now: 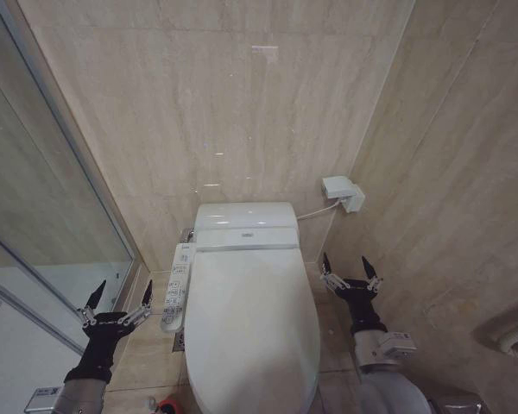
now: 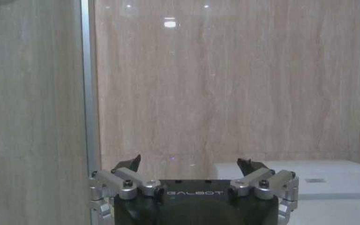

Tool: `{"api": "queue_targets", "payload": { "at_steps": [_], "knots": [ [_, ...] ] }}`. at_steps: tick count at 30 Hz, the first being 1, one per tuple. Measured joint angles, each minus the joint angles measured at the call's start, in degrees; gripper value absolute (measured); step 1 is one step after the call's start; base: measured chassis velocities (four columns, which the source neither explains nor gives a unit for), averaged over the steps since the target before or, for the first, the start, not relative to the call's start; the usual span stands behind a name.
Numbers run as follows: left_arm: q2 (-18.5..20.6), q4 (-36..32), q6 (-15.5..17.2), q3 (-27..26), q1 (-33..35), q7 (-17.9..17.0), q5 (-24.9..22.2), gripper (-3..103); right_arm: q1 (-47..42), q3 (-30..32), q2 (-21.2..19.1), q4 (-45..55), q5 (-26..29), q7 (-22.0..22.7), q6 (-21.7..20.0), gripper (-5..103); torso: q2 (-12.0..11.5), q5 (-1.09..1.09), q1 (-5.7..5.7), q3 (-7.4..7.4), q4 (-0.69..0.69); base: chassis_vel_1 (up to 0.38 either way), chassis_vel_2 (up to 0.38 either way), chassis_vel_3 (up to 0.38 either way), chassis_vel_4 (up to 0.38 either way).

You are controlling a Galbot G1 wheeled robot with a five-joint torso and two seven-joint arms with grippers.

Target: Open the toilet lid, clean the toilet bowl with a toilet brush, close the toilet lid, and flush.

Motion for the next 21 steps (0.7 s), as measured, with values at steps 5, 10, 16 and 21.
{"api": "queue_targets", "payload": {
  "at_steps": [5,10,16,21],
  "knots": [
    [0.0,0.0,0.0,0.0,0.0,0.0,0.0,100,0.0,0.0,0.0,0.0,0.0,0.0,0.0,100,0.0,0.0,0.02,0.01,0.0,-0.073,0.067,0.069,-0.06],
    [0.0,0.0,0.0,0.0,0.0,0.0,0.0,100,0.0,0.0,0.0,0.0,0.0,0.0,0.0,100,0.0,0.0,0.07,0.03,0.0,-0.07,0.077,0.095,-0.066],
    [0.0,0.0,0.0,0.0,0.0,0.0,0.0,100,0.0,0.0,0.0,0.0,0.0,0.0,0.0,100,0.0,0.0,0.01,0.0,0.0,0.0,0.0,0.0,0.0],
    [0.0,0.0,0.0,0.0,0.0,0.0,0.0,100,0.0,0.0,0.0,0.0,0.0,0.0,0.0,100,0.0,0.0,0.0,0.0,-0.01,-0.009,0.007,0.013,-0.011]
  ]
}}
